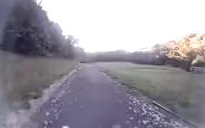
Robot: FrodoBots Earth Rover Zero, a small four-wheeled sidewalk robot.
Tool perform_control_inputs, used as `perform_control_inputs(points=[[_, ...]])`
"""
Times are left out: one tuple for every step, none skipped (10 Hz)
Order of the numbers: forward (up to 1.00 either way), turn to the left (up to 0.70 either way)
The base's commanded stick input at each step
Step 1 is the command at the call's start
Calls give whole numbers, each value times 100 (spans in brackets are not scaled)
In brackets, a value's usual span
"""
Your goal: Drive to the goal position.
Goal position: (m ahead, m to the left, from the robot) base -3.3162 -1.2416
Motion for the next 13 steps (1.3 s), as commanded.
perform_control_inputs(points=[[0, -100], [0, -100], [0, -100], [0, -100], [0, -100], [0, -100], [0, -100], [0, -100], [0, -100], [0, -100], [0, -100], [0, -100], [0, -100]])
